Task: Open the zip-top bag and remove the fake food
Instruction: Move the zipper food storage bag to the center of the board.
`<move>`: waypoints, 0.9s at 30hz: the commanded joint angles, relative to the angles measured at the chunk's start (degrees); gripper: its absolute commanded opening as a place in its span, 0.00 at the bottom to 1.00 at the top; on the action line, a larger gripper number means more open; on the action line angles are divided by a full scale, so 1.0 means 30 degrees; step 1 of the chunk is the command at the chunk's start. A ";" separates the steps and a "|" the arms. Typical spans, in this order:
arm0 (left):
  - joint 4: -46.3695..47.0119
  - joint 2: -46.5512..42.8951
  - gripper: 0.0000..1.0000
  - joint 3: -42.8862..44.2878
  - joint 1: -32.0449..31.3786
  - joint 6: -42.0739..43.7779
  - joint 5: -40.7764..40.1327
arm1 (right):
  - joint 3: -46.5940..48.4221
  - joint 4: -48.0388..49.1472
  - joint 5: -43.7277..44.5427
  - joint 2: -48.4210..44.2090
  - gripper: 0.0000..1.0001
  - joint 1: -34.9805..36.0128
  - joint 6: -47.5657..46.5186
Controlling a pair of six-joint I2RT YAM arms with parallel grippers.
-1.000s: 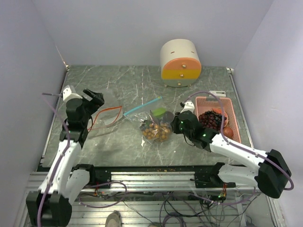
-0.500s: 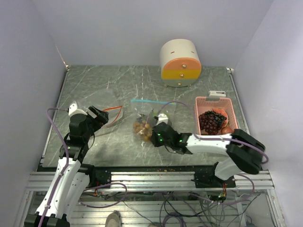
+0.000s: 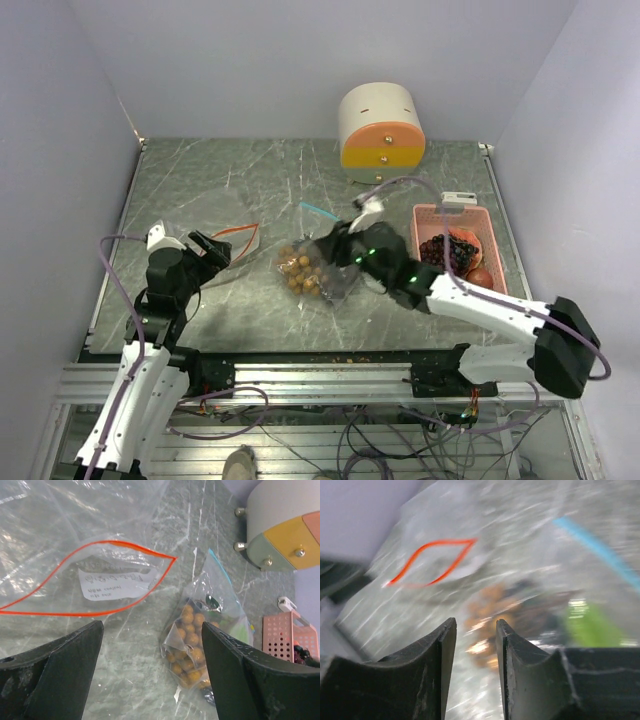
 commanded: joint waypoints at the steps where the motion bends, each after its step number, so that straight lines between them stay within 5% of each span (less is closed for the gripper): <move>1: 0.1539 -0.0393 0.89 -0.0911 -0.0656 -0.0595 0.1421 | -0.2261 -0.1121 -0.0542 -0.1213 0.39 -0.4648 0.0245; 6: 0.0567 -0.0722 0.89 -0.0238 -0.1207 -0.0225 0.0650 | -0.3200 -0.2680 -0.0736 -0.1287 0.33 -0.6311 -0.0456; 13: 0.1660 -0.0123 0.89 -0.1013 -0.1770 -0.0659 0.1222 | -0.6311 0.0167 -0.3395 0.0038 0.33 -0.6151 0.0299; 20: 0.2902 0.1444 0.89 -0.1172 -0.3821 -0.1183 -0.0038 | -0.4399 0.1105 -0.1944 0.3520 0.33 -0.2857 0.0858; 27: 0.3998 0.3344 0.90 -0.0838 -0.8220 -0.1890 -0.3180 | -0.0836 0.1558 -0.1796 0.7036 0.33 0.0086 0.1057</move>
